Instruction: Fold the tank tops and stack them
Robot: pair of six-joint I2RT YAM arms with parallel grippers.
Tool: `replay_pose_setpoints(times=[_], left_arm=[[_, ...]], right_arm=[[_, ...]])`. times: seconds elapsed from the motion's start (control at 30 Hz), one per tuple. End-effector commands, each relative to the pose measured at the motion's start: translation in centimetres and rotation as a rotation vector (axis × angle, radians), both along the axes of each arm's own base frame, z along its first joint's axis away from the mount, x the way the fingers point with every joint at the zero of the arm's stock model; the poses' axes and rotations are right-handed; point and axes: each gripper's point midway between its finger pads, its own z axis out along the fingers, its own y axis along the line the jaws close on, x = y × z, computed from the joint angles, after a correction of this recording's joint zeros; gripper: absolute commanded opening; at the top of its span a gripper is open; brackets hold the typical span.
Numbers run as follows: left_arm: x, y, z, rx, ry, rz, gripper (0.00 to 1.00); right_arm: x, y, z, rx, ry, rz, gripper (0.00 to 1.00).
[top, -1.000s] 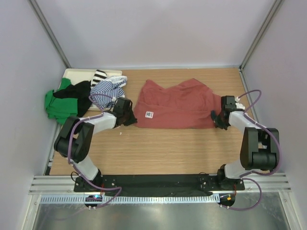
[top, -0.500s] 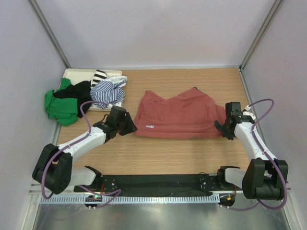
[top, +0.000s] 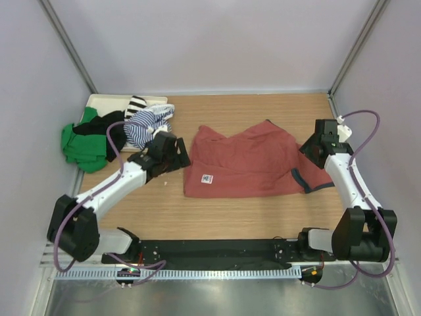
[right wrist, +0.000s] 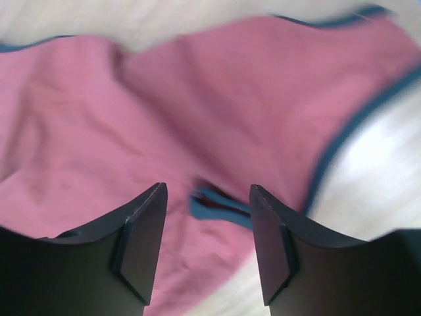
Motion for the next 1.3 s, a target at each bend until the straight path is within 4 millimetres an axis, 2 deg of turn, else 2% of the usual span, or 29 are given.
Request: replay_pose_setpoints(times=[0.0, 0.03, 0.07, 0.1, 0.13, 0.17, 0.2, 0.23, 0.27, 0.3, 0.33, 0.37, 0.4, 0.43, 0.47, 0.5, 0.6, 0.63, 0.67, 0.77, 0.83, 0.93, 0.97, 1.03, 1.07, 1.1, 1.17, 1.2, 1.27], left_arm=[[5.7, -2.1, 4.1, 0.005, -0.108, -0.037, 0.81], [6.7, -2.5, 4.1, 0.006, -0.103, -0.039, 0.81], [7.8, -2.8, 2.5, 0.019, -0.062, -0.039, 0.81], [10.0, -3.2, 3.9, -0.006, -0.087, -0.027, 0.81], [11.0, -3.5, 3.7, -0.015, -0.08, -0.026, 0.8], [12.8, -4.3, 3.3, -0.031, -0.066, -0.033, 0.8], [13.9, -4.1, 3.0, -0.034, -0.061, -0.021, 0.79], [14.9, -4.2, 2.9, -0.035, -0.06, -0.018, 0.79], [16.4, -4.6, 3.6, -0.044, -0.071, -0.019, 0.79], [17.2, -4.7, 1.6, -0.028, -0.033, -0.015, 0.78], [18.0, -4.7, 1.0, -0.018, -0.025, -0.017, 0.78], [19.1, -5.0, 1.7, -0.022, -0.041, -0.016, 0.78], [19.7, -5.0, -0.4, -0.006, -0.005, -0.017, 0.77], [20.3, -5.1, -0.7, -0.003, -0.002, -0.02, 0.77], [21.3, -5.3, 0.0, -0.007, -0.013, -0.019, 0.77], [21.7, -5.2, -1.8, 0.007, 0.018, -0.017, 0.77], [23.2, -5.9, -2.2, -0.021, 0.022, -0.035, 0.77], [23.3, -6.2, -3.5, -0.018, 0.047, -0.04, 0.77], [23.8, -6.4, -3.2, -0.025, 0.042, -0.042, 0.77], [23.8, -7.6, -4.7, -0.067, 0.078, -0.068, 0.74], [23.6, -8.3, -5.7, -0.092, 0.102, -0.088, 0.68], [23.6, -8.5, -6.3, -0.111, 0.118, -0.086, 0.52], [23.6, -8.6, -6.3, -0.112, 0.117, -0.084, 0.42], [23.9, -8.6, -6.2, -0.114, 0.103, -0.081, 0.32], [24.2, -8.2, -6.2, -0.108, 0.097, -0.07, 0.21], [24.5, -8.1, -6.1, -0.106, 0.089, -0.065, 0.15], [25.7, -7.3, -5.7, -0.105, 0.066, -0.04, 0.0], [26.1, -6.9, -5.6, -0.109, 0.062, -0.029, 0.0], [27.1, -5.7, -5.1, -0.125, 0.047, 0.0, 0.0]], right_arm=[[6.1, 2.7, 2.7, 0.057, -0.2, 0.229, 0.6], [6.8, 2.9, 2.9, 0.065, -0.221, 0.245, 0.6], [8.4, 3.8, 4.0, 0.09, -0.281, 0.29, 0.6], [9.3, 3.9, 3.0, 0.101, -0.255, 0.293, 0.59], [10.1, 4.0, 2.8, 0.11, -0.247, 0.298, 0.58], [11.6, 4.0, 3.7, 0.107, -0.271, 0.308, 0.57], [12.6, 5.0, 1.9, 0.161, -0.229, 0.356, 0.57], [13.4, 5.4, 1.6, 0.177, -0.22, 0.375, 0.57], [15.0, 5.6, 2.4, 0.182, -0.247, 0.393, 0.57], [15.8, 6.3, 0.5, 0.208, -0.207, 0.422, 0.58], [16.5, 6.5, 0.3, 0.21, -0.208, 0.434, 0.63], [18.0, 6.6, -0.2, 0.21, -0.213, 0.447, 0.66], [18.6, 7.0, -0.3, 0.217, -0.217, 0.464, 0.68], [19.3, 7.6, -0.5, 0.226, -0.221, 0.487, 0.7], [20.8, 8.0, 0.5, 0.224, -0.255, 0.508, 0.71], [21.5, 8.7, -1.2, 0.249, -0.223, 0.529, 0.72], [24.2, 10.6, -2.9, 0.253, -0.173, 0.591, 0.72], [24.4, 12.1, -3.4, 0.251, -0.146, 0.619, 0.72], [25.6, 12.5, -4.1, 0.236, -0.139, 0.629, 0.72], [26.8, 12.9, -5.4, 0.202, -0.106, 0.625, 0.72], [26.7, 13.2, -6.4, 0.21, -0.073, 0.626, 0.65], [26.6, 12.9, -6.9, 0.198, -0.053, 0.62, 0.57], [26.5, 12.8, -7.1, 0.193, -0.049, 0.617, 0.55], [26.5, 12.8, -6.9, 0.188, -0.053, 0.619, 0.43], [26.7, 12.7, -6.8, 0.187, -0.056, 0.615, 0.39], [26.9, 12.7, -6.6, 0.185, -0.059, 0.614, 0.29], [27.6, 12.7, -6.6, 0.182, -0.055, 0.609, 0.19], [27.8, 12.5, -6.4, 0.175, -0.055, 0.601, 0.08], [28.5, 12.1, -6.1, 0.167, -0.061, 0.58, 0.01]])
